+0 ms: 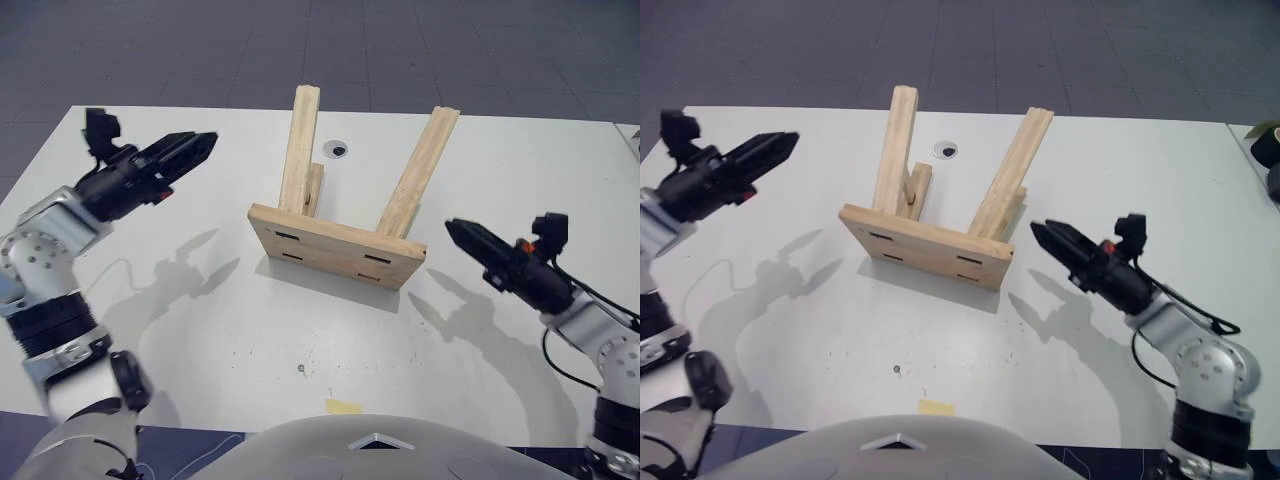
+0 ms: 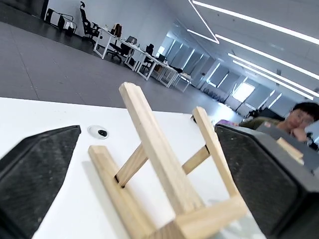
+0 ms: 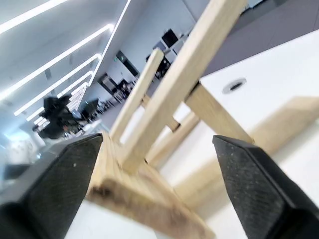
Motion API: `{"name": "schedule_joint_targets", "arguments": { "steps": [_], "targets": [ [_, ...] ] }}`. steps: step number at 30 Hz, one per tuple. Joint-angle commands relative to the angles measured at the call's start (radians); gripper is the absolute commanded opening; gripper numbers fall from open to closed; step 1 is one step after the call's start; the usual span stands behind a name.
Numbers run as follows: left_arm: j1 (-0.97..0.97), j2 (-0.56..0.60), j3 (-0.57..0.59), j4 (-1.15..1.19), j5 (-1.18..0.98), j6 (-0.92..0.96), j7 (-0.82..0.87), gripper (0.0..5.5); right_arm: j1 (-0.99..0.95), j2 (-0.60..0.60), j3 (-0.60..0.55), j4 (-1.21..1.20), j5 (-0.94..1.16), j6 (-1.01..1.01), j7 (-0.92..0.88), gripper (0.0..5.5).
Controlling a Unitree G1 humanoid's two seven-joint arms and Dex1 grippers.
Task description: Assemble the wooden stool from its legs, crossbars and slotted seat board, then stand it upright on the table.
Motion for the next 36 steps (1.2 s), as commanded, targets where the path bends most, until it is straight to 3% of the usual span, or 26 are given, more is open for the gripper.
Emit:
{"name": "schedule_joint_targets", "arguments": {
  "steps": [1,5,8,15,17,32,36],
  "targets": [
    [0.124,0.193,-0.198,0.044,0.133,-0.204,-0.29,5.4,0.109,-0.13,0.12,-0.055,-0.287,-0.174,0.17,4.82],
    [0.052,0.16,-0.376,0.13,0.21,-0.303,-0.375,5.4,0.038,-0.119,0.278,-0.015,-0.49,-0.332,0.224,5.37],
    [-0.028,0.09,-0.489,0.227,0.261,-0.357,-0.396,5.4,-0.029,-0.097,0.357,0.029,-0.599,-0.43,0.235,5.37],
    [-0.102,0.008,-0.588,0.332,0.315,-0.428,-0.424,5.4,-0.156,-0.056,0.456,0.16,-0.709,-0.531,0.275,5.37],
    [-0.097,0.013,-0.609,0.334,0.321,-0.421,-0.442,5.4,-0.179,-0.037,0.472,0.173,-0.708,-0.536,0.285,5.06],
    [-0.066,0.024,-0.623,0.335,0.326,-0.429,-0.475,2.96,-0.186,-0.041,0.464,0.194,-0.679,-0.48,0.331,2.67],
    [-0.033,0.026,-0.549,0.212,0.208,-0.256,-0.439,2.59,-0.17,-0.066,0.406,0.114,-0.488,-0.295,0.385,2.14]
  ]
}}
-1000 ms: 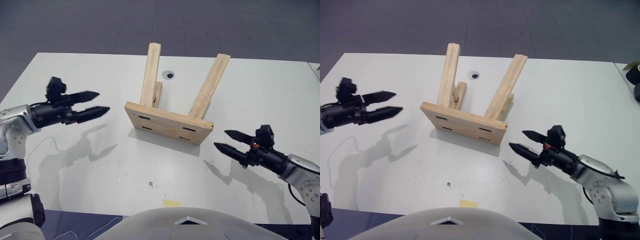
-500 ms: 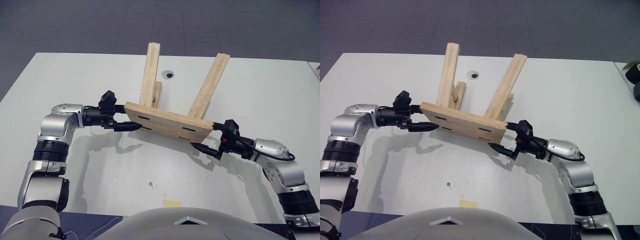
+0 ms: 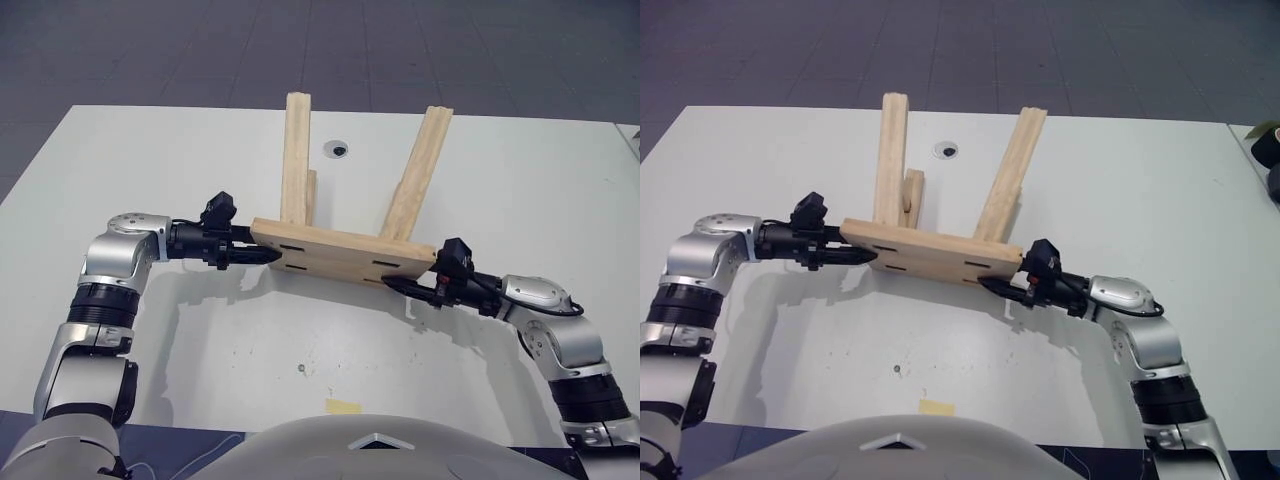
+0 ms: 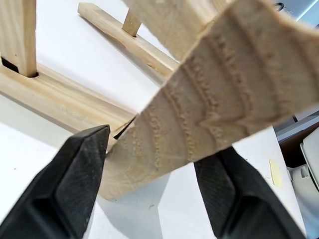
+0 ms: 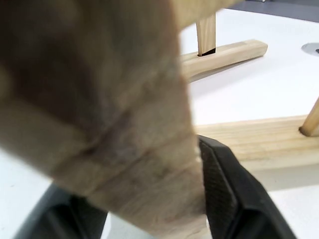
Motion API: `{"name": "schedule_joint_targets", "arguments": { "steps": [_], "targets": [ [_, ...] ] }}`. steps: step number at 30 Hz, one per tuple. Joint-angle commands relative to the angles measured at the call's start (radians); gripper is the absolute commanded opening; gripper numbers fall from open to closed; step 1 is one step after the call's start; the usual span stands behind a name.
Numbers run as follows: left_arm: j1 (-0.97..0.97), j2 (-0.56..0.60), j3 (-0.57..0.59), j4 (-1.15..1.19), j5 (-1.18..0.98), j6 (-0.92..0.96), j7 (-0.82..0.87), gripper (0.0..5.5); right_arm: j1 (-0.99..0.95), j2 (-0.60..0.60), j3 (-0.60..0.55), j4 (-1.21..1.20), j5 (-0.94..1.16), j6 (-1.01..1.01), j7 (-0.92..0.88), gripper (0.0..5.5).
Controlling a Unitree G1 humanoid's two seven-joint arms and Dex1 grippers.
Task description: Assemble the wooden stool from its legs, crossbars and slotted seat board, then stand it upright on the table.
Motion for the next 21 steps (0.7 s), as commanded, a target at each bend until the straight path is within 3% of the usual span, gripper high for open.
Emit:
{"name": "schedule_joint_targets", "arguments": {
  "steps": [1,3,5,9,12,18,21],
  "targets": [
    [0.027,0.013,0.103,-0.153,-0.165,0.237,0.049,2.59,0.011,-0.022,-0.093,-0.104,0.258,0.233,0.03,2.1],
    [0.027,-0.002,0.187,-0.261,-0.283,0.392,0.121,2.59,-0.022,-0.004,-0.182,-0.146,0.469,0.363,-0.024,1.96],
    [-0.036,-0.07,0.344,-0.338,-0.453,0.588,0.304,2.55,-0.084,0.035,-0.278,-0.164,0.78,0.446,-0.181,1.86],
    [-0.218,-0.208,0.539,-0.362,-0.631,0.727,0.675,2.36,-0.173,0.129,-0.33,-0.179,1.178,0.34,-0.555,1.64],
    [-0.344,-0.303,0.619,-0.327,-0.663,0.745,0.962,2.09,-0.218,0.196,-0.311,-0.219,1.256,0.25,-0.724,1.37],
    [-0.469,-0.418,0.758,-0.238,-0.677,0.65,1.403,1.97,-0.348,0.345,-0.336,-0.151,1.229,0.107,-1.082,1.36],
    [-0.49,-0.464,0.825,-0.208,-0.676,0.592,1.611,1.44,-0.369,0.421,-0.36,-0.134,1.163,0.04,-1.267,1.36]
  ]
}}
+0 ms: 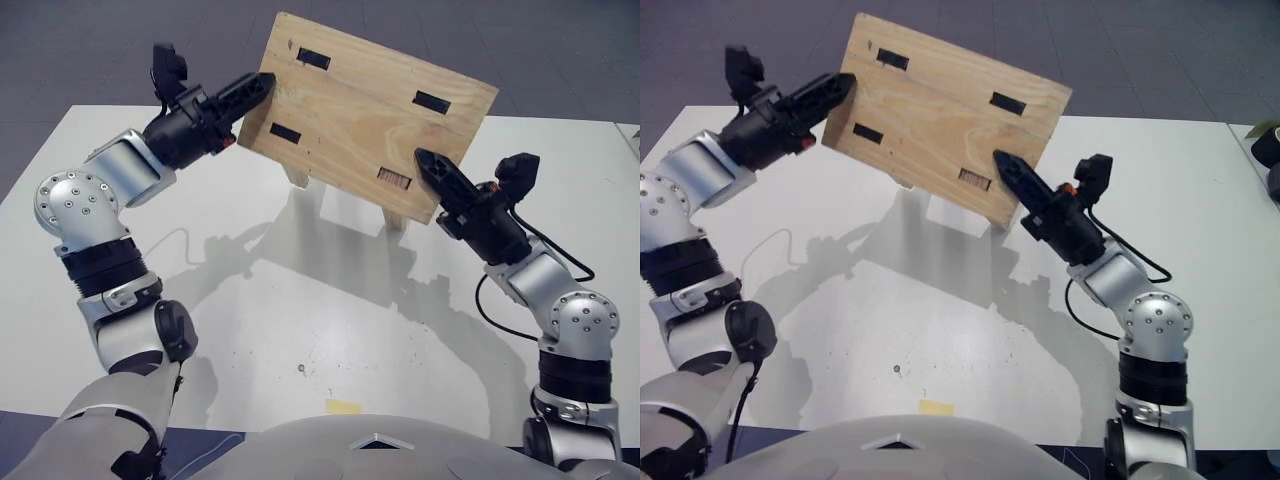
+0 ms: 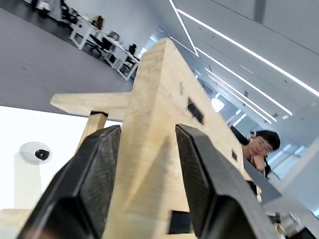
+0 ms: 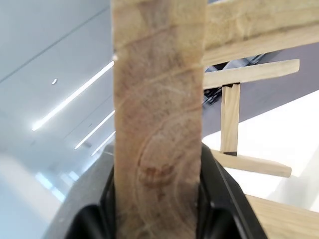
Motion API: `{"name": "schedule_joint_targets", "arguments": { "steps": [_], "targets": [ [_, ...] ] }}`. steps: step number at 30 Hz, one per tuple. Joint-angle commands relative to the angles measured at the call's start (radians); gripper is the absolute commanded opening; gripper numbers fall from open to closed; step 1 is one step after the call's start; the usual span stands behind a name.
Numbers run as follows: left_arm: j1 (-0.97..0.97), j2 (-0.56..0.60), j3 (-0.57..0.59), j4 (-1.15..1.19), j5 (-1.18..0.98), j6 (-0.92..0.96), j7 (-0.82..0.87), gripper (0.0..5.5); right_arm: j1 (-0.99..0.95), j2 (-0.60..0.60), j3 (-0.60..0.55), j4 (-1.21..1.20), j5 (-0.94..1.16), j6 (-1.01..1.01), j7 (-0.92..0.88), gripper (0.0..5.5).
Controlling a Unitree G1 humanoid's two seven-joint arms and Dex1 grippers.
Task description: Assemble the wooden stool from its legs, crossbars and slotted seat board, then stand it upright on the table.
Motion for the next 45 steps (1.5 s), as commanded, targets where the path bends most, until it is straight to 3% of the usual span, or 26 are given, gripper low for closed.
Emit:
{"name": "schedule_joint_targets", "arguments": {
  "steps": [1,8,15,18,26,31,36,40,45],
  "targets": [
    [-0.146,-0.118,0.185,0.053,-0.065,-0.066,0.487,1.22,-0.17,0.18,-0.121,-0.006,0.004,-0.279,-0.422,1.35],
    [-0.145,-0.172,0.193,0.067,-0.117,-0.087,0.676,0.01,-0.134,0.341,-0.129,-0.08,-0.067,-0.42,-0.651,1.35],
    [-0.084,-0.166,0.135,0.059,-0.123,-0.093,0.691,0.0,-0.047,0.389,-0.037,-0.139,-0.069,-0.372,-0.74,1.35],
    [-0.045,-0.173,0.114,0.009,-0.17,-0.077,0.66,0.0,0.02,0.379,-0.008,-0.167,-0.062,-0.337,-0.7,1.98],
    [0.066,-0.208,0.039,-0.18,-0.349,-0.122,0.509,0.0,0.089,0.278,-0.014,-0.223,0.007,-0.229,-0.364,3.43],
    [0.111,-0.188,-0.003,-0.287,-0.33,-0.247,0.42,0.71,0.254,0.078,-0.104,-0.234,0.096,-0.063,-0.089,4.16],
    [0.24,-0.177,-0.068,-0.399,-0.203,-0.367,0.378,1.51,0.357,-0.107,-0.215,-0.156,0.053,0.031,0.137,4.93],
    [0.38,-0.078,-0.214,-0.476,0.125,-0.494,0.319,2.15,0.35,-0.236,-0.229,0.014,-0.245,-0.01,0.235,5.4],
    [0.527,-0.086,-0.338,-0.463,0.463,-0.677,0.368,2.89,0.08,-0.196,-0.128,0.197,-0.734,-0.257,0.019,5.4]
  ]
}}
